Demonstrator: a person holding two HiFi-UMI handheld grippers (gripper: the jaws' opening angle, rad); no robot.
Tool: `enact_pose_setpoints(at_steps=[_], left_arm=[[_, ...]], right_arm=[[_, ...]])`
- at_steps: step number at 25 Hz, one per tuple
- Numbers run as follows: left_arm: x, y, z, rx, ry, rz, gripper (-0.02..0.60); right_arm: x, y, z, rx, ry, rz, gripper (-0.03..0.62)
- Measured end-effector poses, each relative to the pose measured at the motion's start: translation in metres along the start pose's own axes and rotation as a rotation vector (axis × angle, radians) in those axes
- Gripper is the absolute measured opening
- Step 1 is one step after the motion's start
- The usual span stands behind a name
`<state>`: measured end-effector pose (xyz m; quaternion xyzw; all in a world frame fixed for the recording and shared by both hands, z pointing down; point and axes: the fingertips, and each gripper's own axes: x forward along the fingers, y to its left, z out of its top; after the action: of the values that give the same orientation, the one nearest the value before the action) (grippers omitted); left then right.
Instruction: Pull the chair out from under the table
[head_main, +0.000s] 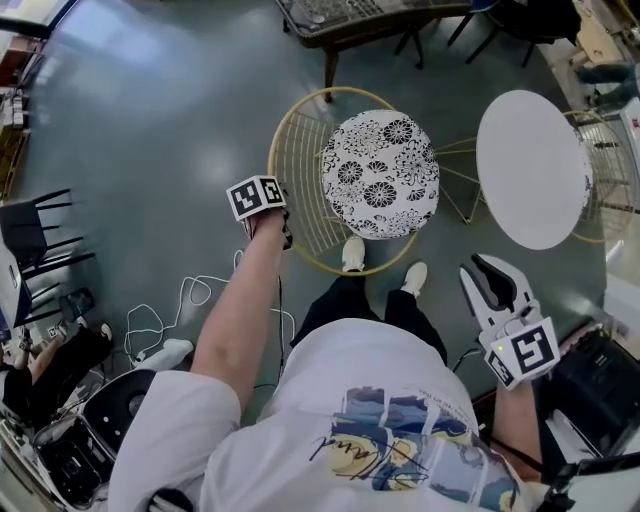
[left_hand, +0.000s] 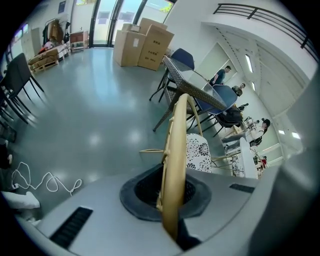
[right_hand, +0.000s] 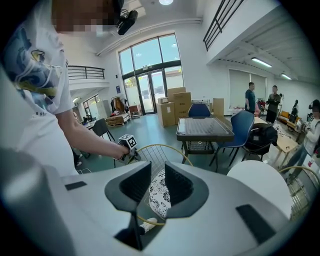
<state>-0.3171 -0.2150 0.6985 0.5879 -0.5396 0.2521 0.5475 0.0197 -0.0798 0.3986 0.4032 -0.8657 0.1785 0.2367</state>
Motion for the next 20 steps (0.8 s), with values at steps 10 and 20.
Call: enact_pose_setpoints(at_steps=[10, 20], left_arm=[[-0.007, 0.002, 0.003, -0.035, -0.026, 0.032, 0.006], [0.013, -0.023, -0.013, -0.039, -0.024, 0.068, 0.006]], right_arm=[[-0.011, -0.038, -0.004, -0.028, 0.020, 0.058, 0.089], [-0.050, -0.103, -0.044, -0.022, 0.060, 0.083, 0.089]])
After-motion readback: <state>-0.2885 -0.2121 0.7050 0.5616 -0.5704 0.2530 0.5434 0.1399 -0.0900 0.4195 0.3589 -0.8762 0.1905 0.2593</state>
